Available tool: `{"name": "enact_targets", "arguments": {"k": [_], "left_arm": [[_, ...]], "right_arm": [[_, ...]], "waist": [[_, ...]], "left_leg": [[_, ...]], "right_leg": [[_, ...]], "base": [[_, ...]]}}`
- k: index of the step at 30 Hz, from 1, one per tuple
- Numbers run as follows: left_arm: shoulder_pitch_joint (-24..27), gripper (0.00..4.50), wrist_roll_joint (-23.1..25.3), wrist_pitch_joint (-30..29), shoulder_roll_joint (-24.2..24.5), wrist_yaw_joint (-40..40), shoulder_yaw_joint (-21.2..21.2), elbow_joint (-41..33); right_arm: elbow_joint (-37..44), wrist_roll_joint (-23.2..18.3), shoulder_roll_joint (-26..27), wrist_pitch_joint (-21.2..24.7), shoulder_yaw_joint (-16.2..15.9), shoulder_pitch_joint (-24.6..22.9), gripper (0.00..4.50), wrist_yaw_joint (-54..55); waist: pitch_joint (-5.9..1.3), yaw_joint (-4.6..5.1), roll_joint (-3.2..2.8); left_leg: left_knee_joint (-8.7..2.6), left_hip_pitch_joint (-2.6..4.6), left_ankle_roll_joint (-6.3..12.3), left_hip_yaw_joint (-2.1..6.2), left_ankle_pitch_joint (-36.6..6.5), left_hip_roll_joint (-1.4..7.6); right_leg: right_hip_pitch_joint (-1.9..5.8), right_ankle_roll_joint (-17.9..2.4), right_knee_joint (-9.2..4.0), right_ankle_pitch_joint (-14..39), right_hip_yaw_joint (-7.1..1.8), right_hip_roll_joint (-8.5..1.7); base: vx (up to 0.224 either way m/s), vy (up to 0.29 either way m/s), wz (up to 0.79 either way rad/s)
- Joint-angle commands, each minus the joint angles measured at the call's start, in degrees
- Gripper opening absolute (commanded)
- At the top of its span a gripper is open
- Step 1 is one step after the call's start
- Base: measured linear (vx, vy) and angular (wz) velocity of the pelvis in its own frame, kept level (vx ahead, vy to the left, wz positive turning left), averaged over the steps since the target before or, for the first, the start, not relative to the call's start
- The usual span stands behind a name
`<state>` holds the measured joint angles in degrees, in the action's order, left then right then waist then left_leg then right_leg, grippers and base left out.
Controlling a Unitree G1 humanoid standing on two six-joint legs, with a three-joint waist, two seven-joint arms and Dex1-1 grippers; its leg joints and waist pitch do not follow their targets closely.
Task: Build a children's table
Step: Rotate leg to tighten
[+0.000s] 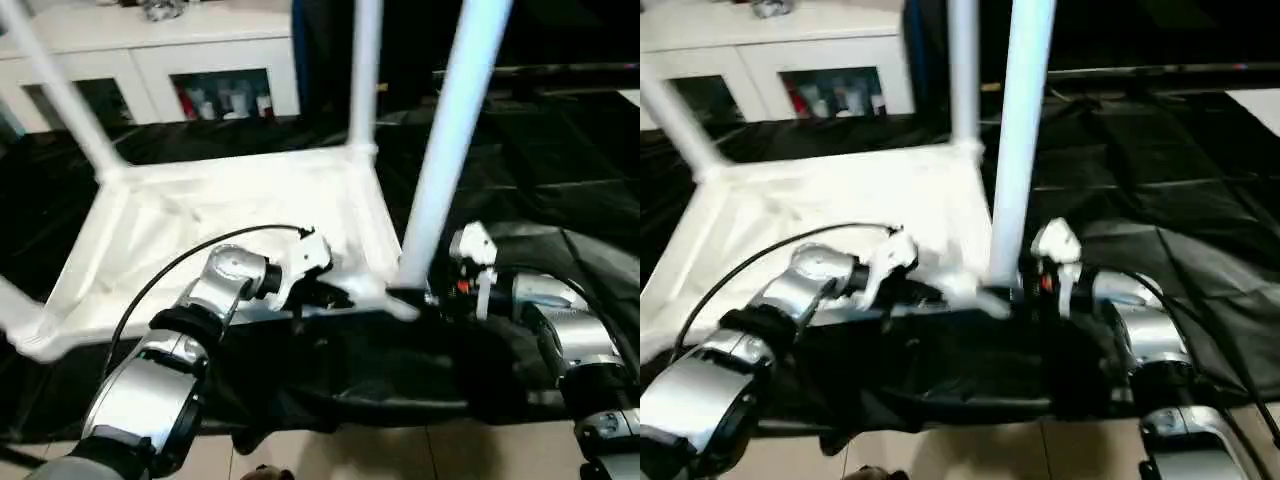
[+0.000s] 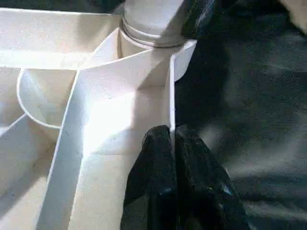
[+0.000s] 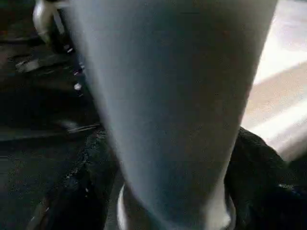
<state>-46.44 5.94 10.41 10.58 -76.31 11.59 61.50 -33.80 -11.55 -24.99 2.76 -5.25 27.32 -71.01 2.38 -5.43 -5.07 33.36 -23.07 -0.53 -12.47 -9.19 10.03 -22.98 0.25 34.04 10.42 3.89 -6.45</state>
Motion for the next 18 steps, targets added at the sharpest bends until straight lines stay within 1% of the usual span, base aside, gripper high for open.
{"name": "enact_targets", "arguments": {"k": [1,2,3,5,8,9,11,12,13,14,15,16,17,18], "left_arm": [[0.98,0.00,-1.66,-0.27,0.49,-3.39,0.43,-1.44],[1.11,0.00,-1.73,-0.32,0.60,-3.62,0.41,-1.67],[1.15,0.00,-1.78,-0.36,0.65,-3.76,0.37,-1.78],[1.31,0.00,-1.85,-0.57,0.72,-3.95,0.36,-2.20],[1.34,0.00,-2.01,-0.92,0.60,-3.71,0.21,-2.59],[1.31,0.00,-1.98,-0.89,0.30,-2.62,0.05,-2.67],[1.11,0.00,-1.86,-1.10,-0.39,0.06,-0.53,-2.62],[0.75,0.00,-1.59,-1.25,-0.87,2.55,-0.95,-2.23],[0.48,0.00,-1.40,-1.39,-1.18,4.10,-1.18,-1.92],[0.08,0.00,-1.17,-1.60,-1.60,6.24,-1.49,-1.42],[-0.72,0.00,-0.90,-1.85,-2.41,10.04,-2.10,-0.42],[-1.08,0.00,-0.88,-1.96,-2.82,11.62,-2.40,0.03],[-1.69,0.00,-0.71,-2.11,-3.47,14.20,-2.74,0.75],[-2.30,0.00,-0.44,-2.28,-4.14,17.10,-3.02,1.50]], "right_arm": [[1.79,-0.28,-0.68,1.07,-1.14,-0.04,2.85,-2.45],[1.79,-0.24,-0.77,1.19,-1.23,0.11,2.63,-2.75],[1.74,-0.26,-0.83,1.29,-1.34,0.22,2.55,-2.97],[1.99,-0.28,-0.96,1.59,-1.60,0.20,2.49,-3.47],[2.36,-0.46,-0.75,2.31,-1.85,0.16,2.45,-3.99],[2.58,-0.51,-0.55,2.43,-1.97,-0.07,2.45,-3.79],[2.32,-0.25,0.23,2.32,-1.72,-0.27,2.44,-1.97],[1.76,0.14,0.95,1.99,-1.37,-0.24,2.44,-0.04],[1.28,0.52,1.41,1.80,-1.13,-0.18,2.44,1.53],[0.41,1.29,2.12,1.55,-0.79,0.00,2.44,4.23],[-1.78,3.00,3.50,1.19,-0.12,0.60,2.44,10.12],[-2.89,3.74,4.13,1.10,0.21,0.88,2.44,12.86],[-4.52,4.71,5.16,0.95,0.72,1.23,2.43,16.91],[-5.76,5.22,6.14,1.05,1.24,1.41,2.43,20.25]], "waist": [[-3.56,-0.08,1.25],[-3.55,-0.17,1.23],[-3.56,-0.16,1.28],[-3.60,-0.18,1.38],[-3.71,-0.29,1.44],[-3.68,-0.32,1.59],[-3.65,-0.41,1.54],[-3.55,-0.39,1.54],[-3.55,-0.39,1.54],[-3.44,-0.30,1.56],[-3.42,-0.26,1.41],[-3.35,-0.04,1.37],[-3.36,0.09,1.41],[-3.32,0.66,1.36]], "left_leg": [[-3.92,1.70,5.01,1.96,-17.00,3.71],[-4.03,1.63,4.81,2.02,-16.91,3.79],[-4.03,1.71,4.72,1.98,-17.08,3.76],[-4.00,1.70,4.47,1.97,-16.91,3.71],[-3.75,1.61,5.11,1.91,-15.29,3.59],[-3.74,1.60,5.26,1.89,-15.10,3.58],[-3.70,1.54,5.41,1.91,-14.80,3.55],[-3.77,1.55,5.11,1.92,-15.31,3.60],[-3.77,1.55,5.11,1.92,-15.31,3.60],[-3.90,1.67,4.22,1.99,-16.46,3.61],[-3.94,1.69,3.87,2.00,-16.93,3.61],[-4.09,1.80,2.74,2.06,-18.06,3.54],[-4.16,1.86,2.20,2.13,-18.39,3.53],[-4.37,1.89,0.97,2.24,-19.73,3.42]], "right_leg": [[2.23,-15.55,-4.14,11.67,-1.93,-3.09],[2.26,-15.52,-4.00,10.96,-1.92,-3.07],[2.19,-15.46,-4.05,11.03,-1.91,-3.03],[2.24,-15.39,-3.98,10.97,-1.93,-3.09],[2.31,-15.47,-3.88,9.66,-1.93,-3.15],[2.30,-15.45,-3.91,9.65,-1.92,-3.14],[2.31,-15.29,-3.91,10.15,-1.89,-3.16],[2.25,-14.87,-4.11,11.79,-1.92,-3.20],[2.25,-14.87,-4.11,11.79,-1.92,-3.20],[2.11,-14.31,-4.30,14.06,-1.92,-3.16],[1.97,-14.16,-4.31,14.83,-1.95,-3.15],[1.94,-13.82,-4.45,16.40,-1.89,-3.09],[1.89,-13.58,-4.49,16.96,-1.90,-3.09],[1.77,-12.99,-4.58,17.86,-1.93,-2.97]], "base": [[0.000,0.000,0.00],[0.000,0.000,0.00],[0.000,0.000,0.00],[0.000,0.000,0.00],[0.000,0.000,0.00],[0.000,0.000,0.00],[0.000,0.000,0.00],[0.000,0.000,0.00],[0.000,0.000,0.00],[0.000,0.000,0.00],[0.000,0.000,0.00],[0.000,0.000,0.00],[0.000,0.000,0.00],[0.000,0.000,0.00]]}}
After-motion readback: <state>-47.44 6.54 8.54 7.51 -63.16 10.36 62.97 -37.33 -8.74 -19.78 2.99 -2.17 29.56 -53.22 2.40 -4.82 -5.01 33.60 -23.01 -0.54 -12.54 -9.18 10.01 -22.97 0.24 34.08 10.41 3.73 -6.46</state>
